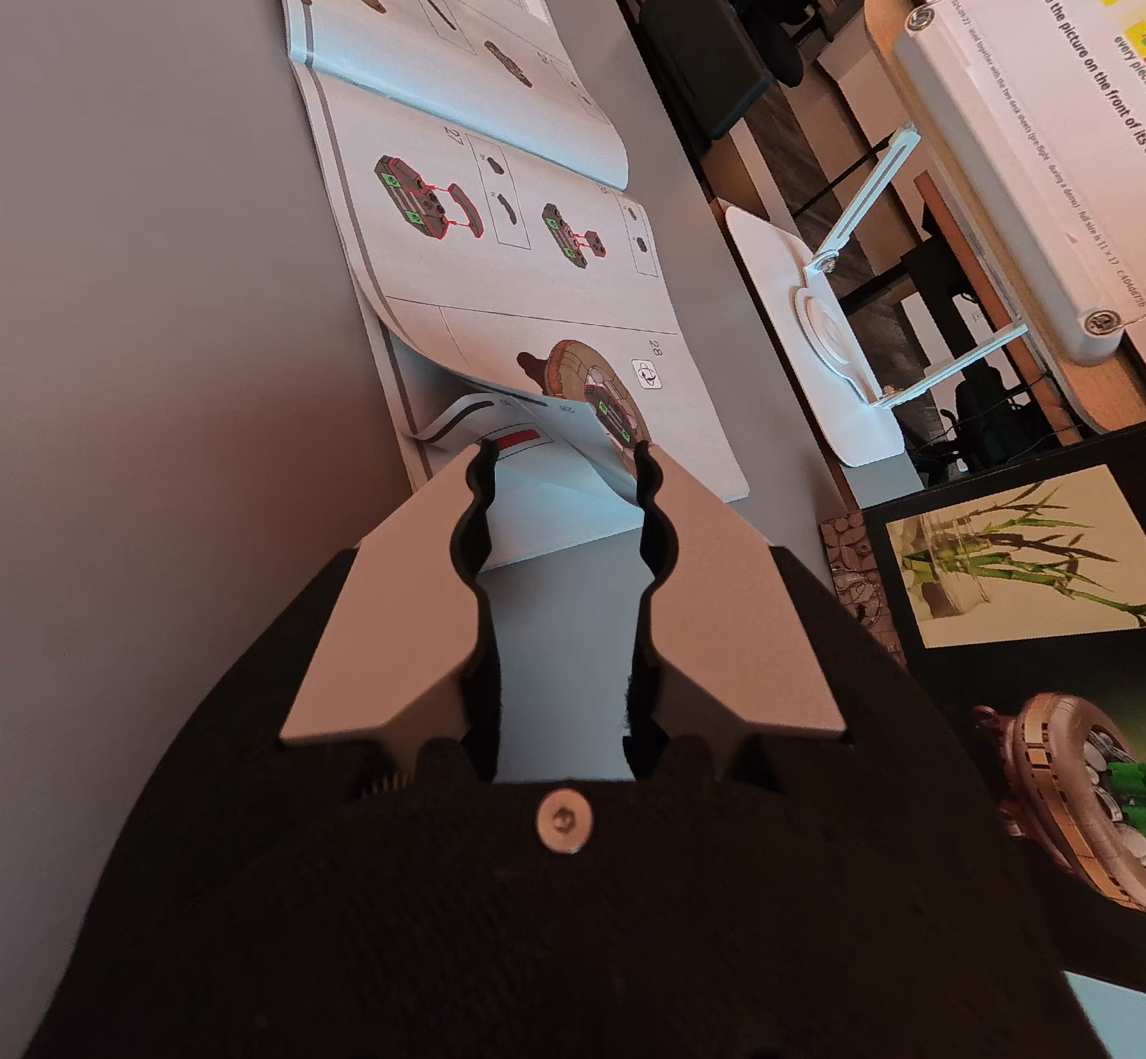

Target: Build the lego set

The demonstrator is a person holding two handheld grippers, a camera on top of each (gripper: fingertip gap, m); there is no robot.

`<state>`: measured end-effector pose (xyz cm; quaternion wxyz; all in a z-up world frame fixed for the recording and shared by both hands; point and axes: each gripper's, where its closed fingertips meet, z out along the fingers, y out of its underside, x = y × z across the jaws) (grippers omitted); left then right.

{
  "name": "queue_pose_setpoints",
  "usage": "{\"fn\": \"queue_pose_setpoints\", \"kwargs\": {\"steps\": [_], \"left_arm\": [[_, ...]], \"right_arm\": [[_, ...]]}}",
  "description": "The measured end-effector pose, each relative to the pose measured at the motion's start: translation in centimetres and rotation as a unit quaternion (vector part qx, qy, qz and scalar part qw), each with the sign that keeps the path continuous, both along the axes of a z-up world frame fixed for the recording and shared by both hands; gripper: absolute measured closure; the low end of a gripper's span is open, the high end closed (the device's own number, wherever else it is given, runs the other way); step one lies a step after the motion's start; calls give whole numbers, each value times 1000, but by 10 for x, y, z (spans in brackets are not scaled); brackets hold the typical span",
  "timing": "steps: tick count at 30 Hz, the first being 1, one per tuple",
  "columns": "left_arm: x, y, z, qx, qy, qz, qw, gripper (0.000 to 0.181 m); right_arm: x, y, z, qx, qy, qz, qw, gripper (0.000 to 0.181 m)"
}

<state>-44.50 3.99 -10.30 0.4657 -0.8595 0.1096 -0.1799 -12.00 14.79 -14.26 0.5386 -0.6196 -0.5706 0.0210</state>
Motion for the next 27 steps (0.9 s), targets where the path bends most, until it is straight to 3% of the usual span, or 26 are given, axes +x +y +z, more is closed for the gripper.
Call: {"fn": "queue_pose_setpoints", "kwargs": {"steps": [3, 9, 15, 22, 27], "left_arm": [[-7, -2, 17, 40, -48, -24, 998, 77], [-6, -6, 5, 12, -60, -44, 997, 91], [-19, -7, 18, 85, -35, -1, 996, 93], [-32, -10, 44, 206, -24, 52, 977, 91], [-35, -10, 47, 217, -5, 55, 975, 91]], "right_arm": [[0, 0, 0, -1, 0, 1, 1000, 136], [0, 0, 0, 0, 0, -1, 1000, 136], [0, 0, 0, 0, 0, -1, 1000, 136], [0, 0, 0, 1, 0, -1, 1000, 136], [0, 0, 0, 1, 0, -1, 1000, 136]]}}
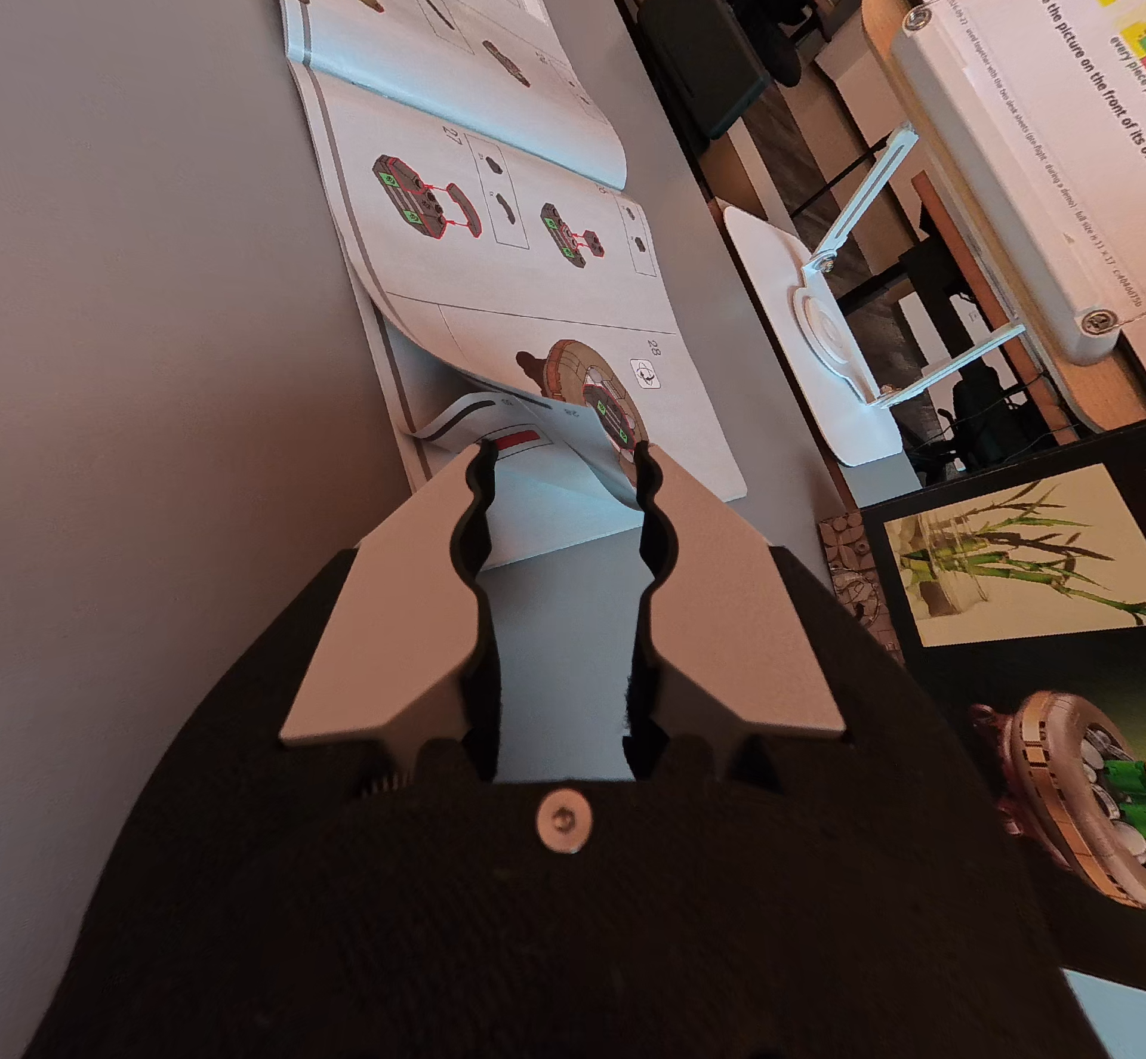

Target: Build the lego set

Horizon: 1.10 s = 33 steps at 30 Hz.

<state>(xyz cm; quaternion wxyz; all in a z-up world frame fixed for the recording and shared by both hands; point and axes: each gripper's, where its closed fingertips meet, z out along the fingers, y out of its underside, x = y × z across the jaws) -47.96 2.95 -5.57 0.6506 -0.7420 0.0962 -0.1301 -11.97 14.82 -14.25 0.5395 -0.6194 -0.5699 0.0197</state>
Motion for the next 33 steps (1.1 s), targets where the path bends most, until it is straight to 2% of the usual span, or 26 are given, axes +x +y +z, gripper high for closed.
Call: {"fn": "queue_pose_setpoints", "kwargs": {"steps": [5, 18, 33], "left_arm": [[-1, 1, -3, 0, 18, 6, 1000, 93], [-2, 3, -12, -26, -16, 2, 1000, 97], [1, 5, -18, -43, -12, -3, 999, 96]], "right_arm": [[0, 0, 0, 0, 0, 0, 1000, 136], [0, 0, 0, 0, 0, -1, 1000, 136], [0, 1, 0, -1, 0, -2, 1000, 136]]}}
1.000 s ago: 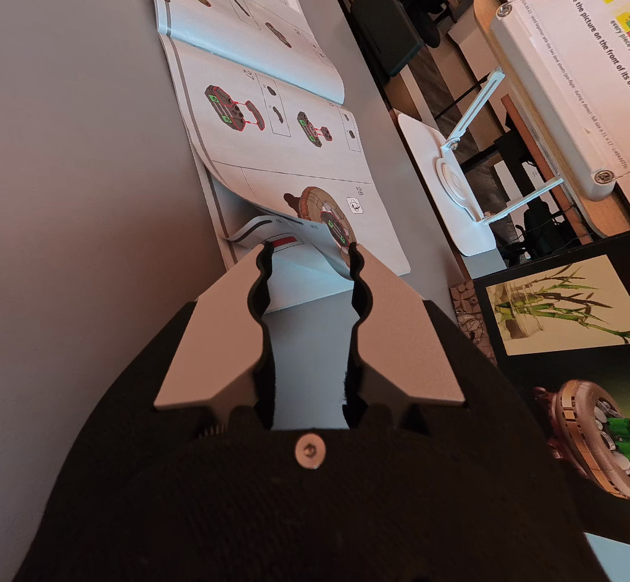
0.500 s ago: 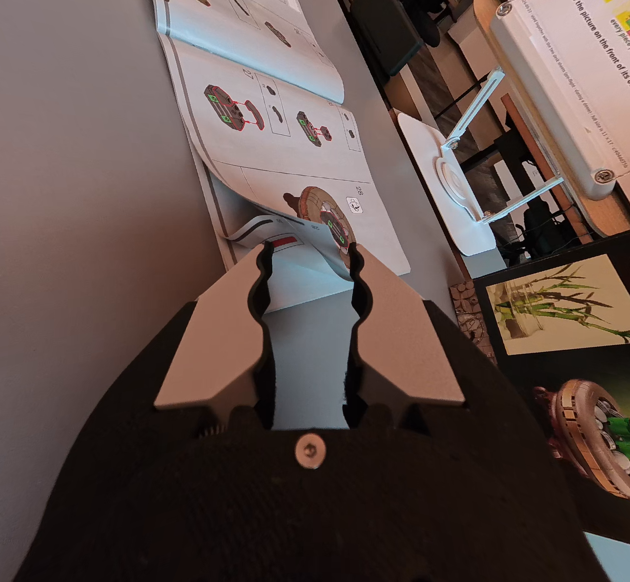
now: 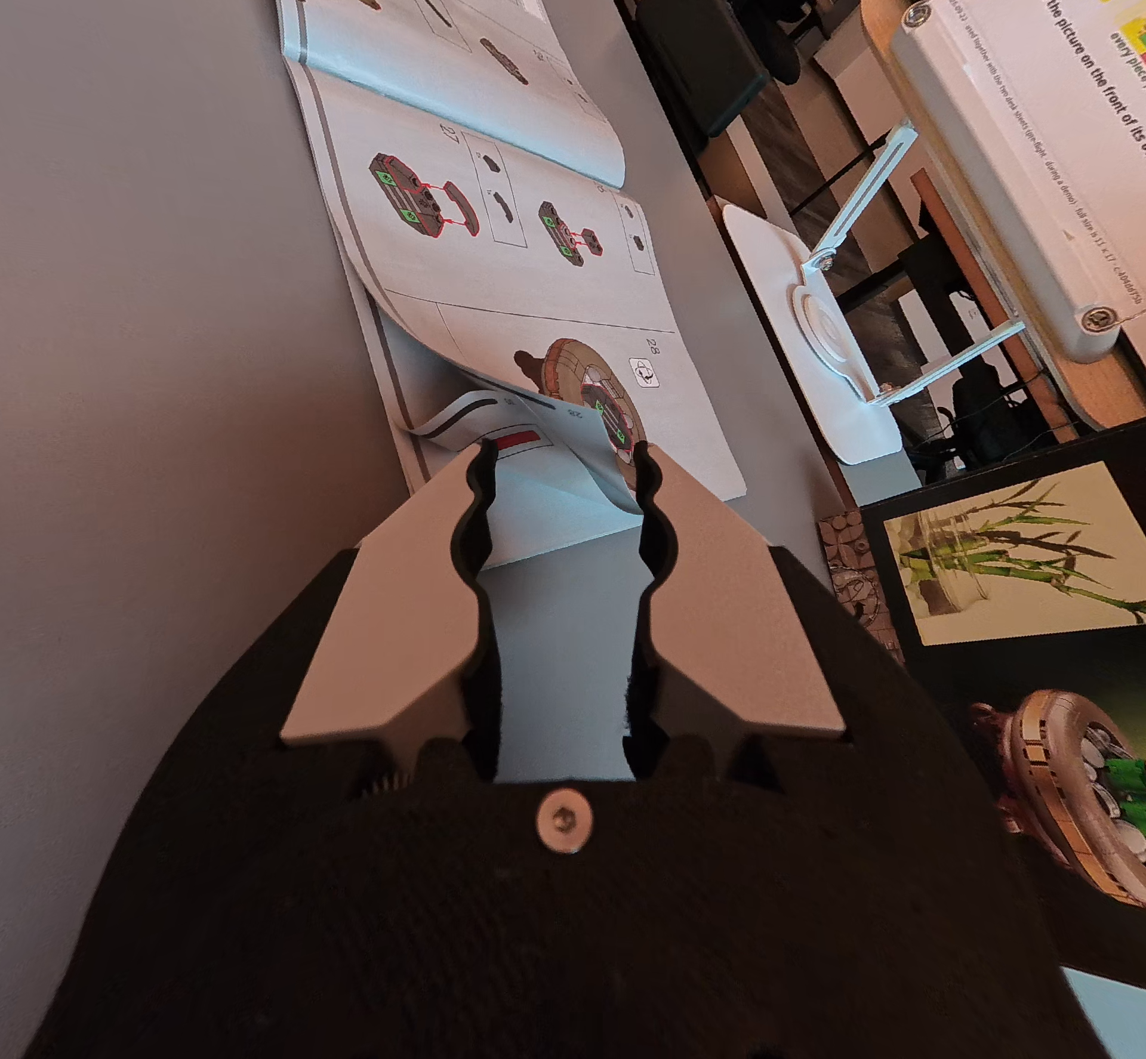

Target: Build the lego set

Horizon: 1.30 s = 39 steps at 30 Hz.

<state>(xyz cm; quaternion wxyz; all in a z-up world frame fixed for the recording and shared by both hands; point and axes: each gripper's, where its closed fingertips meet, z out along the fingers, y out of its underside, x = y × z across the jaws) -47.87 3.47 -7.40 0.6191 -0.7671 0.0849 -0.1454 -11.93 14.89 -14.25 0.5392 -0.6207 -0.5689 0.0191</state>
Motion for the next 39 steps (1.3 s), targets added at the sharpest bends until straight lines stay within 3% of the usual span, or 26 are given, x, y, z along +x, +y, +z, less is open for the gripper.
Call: {"fn": "queue_pose_setpoints", "kwargs": {"steps": [11, 39], "left_arm": [[-5, 0, 3, 2, -32, 3, 999, 98], [-1, 2, -2, -9, -13, -1, 1000, 99]], "right_arm": [[0, 0, 0, 1, 0, 0, 1000, 137], [0, 0, 0, 4, -3, 0, 1000, 138]]}}
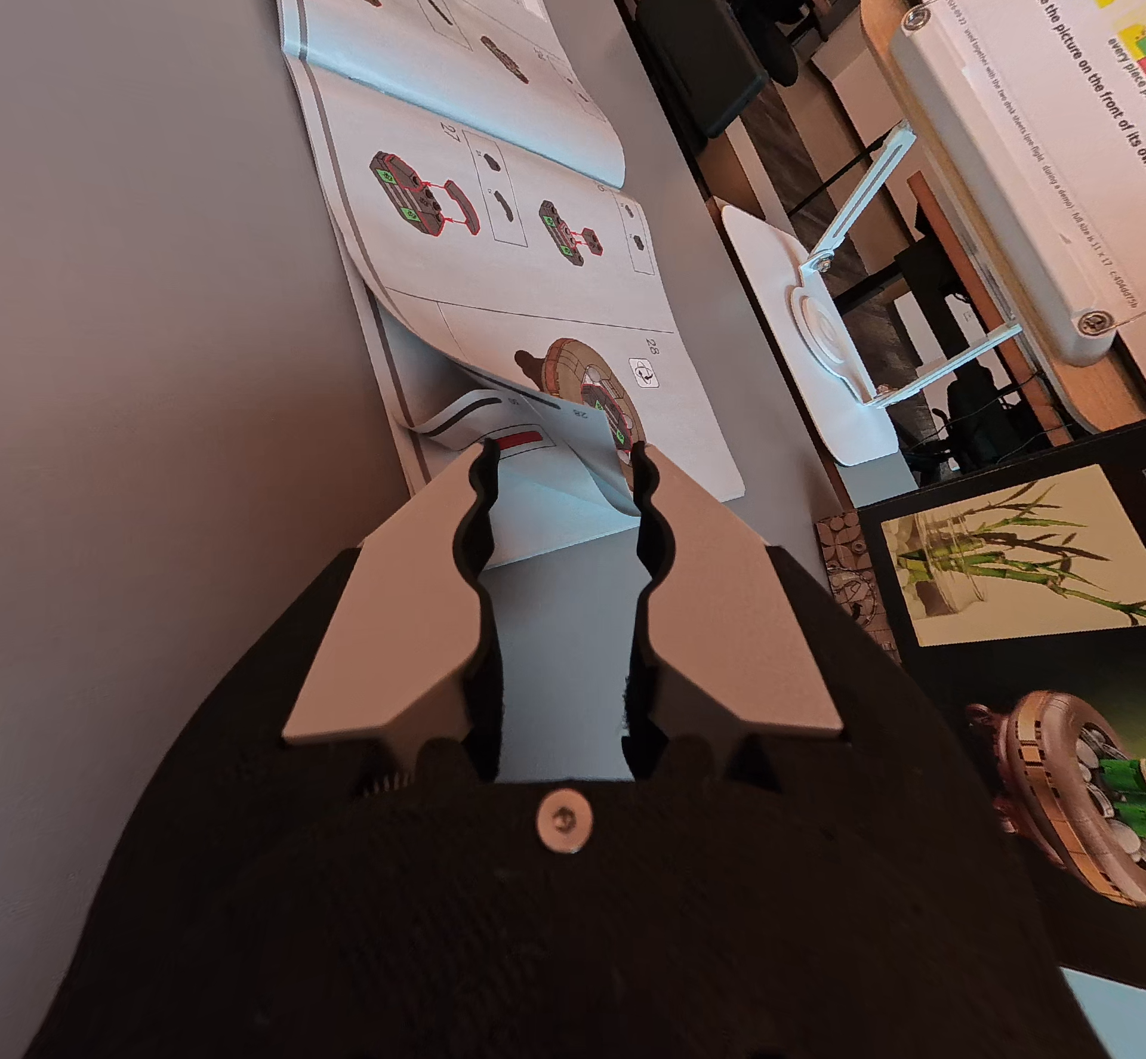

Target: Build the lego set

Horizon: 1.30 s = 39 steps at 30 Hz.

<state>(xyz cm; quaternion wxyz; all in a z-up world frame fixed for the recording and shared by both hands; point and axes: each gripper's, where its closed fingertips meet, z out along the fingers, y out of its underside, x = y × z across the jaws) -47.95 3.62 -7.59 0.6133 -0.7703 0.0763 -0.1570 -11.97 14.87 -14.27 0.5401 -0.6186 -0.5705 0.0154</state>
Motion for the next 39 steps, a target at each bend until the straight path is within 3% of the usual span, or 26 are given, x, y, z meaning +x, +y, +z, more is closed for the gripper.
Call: {"fn": "queue_pose_setpoints", "kwargs": {"steps": [7, 13, 20, 24, 30, 39], "left_arm": [[0, 0, 7, 14, -7, -9, 1000, 98], [-23, -8, 21, 41, 50, 24, 998, 97], [-30, -16, 14, 40, 3, 20, 999, 98], [-32, -14, 22, 66, 15, 23, 997, 102], [-24, -2, -1, 0, 38, -2, 999, 94], [-24, 6, -4, 5, 51, 0, 999, 91]], "right_arm": [[0, -1, 0, 5, -2, 2, 1000, 140], [2, 4, 1, 22, -6, -11, 1000, 139], [2, 4, 1, 45, -15, -12, 999, 142], [2, 3, 1, 54, -23, -12, 998, 143], [2, 4, 1, 52, -20, -12, 998, 143], [1, 2, 0, 50, -23, -5, 998, 144]]}}
